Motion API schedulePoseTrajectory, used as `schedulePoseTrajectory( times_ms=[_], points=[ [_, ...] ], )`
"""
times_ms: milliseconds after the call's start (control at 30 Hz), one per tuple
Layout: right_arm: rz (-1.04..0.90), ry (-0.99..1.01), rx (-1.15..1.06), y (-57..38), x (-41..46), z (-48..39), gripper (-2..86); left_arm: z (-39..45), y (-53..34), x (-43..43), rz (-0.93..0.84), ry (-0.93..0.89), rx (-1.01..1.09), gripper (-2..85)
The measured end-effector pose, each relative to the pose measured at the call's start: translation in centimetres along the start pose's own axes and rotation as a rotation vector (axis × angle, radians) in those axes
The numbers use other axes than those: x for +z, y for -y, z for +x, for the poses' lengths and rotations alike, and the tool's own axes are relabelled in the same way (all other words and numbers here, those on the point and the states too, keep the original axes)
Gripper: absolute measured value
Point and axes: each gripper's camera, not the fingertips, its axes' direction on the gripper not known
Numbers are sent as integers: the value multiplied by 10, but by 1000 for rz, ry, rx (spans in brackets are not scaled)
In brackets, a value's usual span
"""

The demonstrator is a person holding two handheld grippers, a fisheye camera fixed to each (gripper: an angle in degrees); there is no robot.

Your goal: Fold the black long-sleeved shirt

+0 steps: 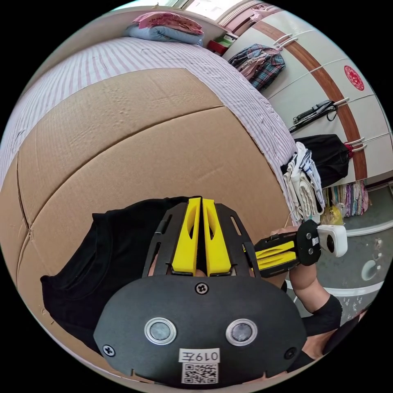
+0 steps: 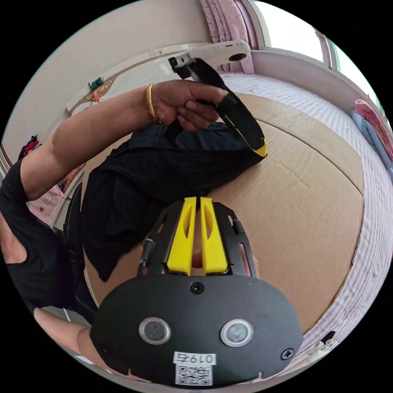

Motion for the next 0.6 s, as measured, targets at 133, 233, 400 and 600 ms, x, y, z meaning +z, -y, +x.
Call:
schedulePoseTrajectory(
  times_ms=[133, 233, 400, 600],
  points=[
    [65, 68, 244, -4, -17, 27, -4, 0, -9, -6, 15, 17, -7, 12],
    [120, 126, 420, -12, -17, 46, -4, 1, -17, -6, 14, 17, -10, 12],
    [148, 108, 522, -11, -10, 61, -2, 5, -31, -9, 12, 36, -15, 12],
    [188, 124, 556, -12, -1, 77, -1, 13, -49, -27, -25, 44, 17, 12]
  ],
)
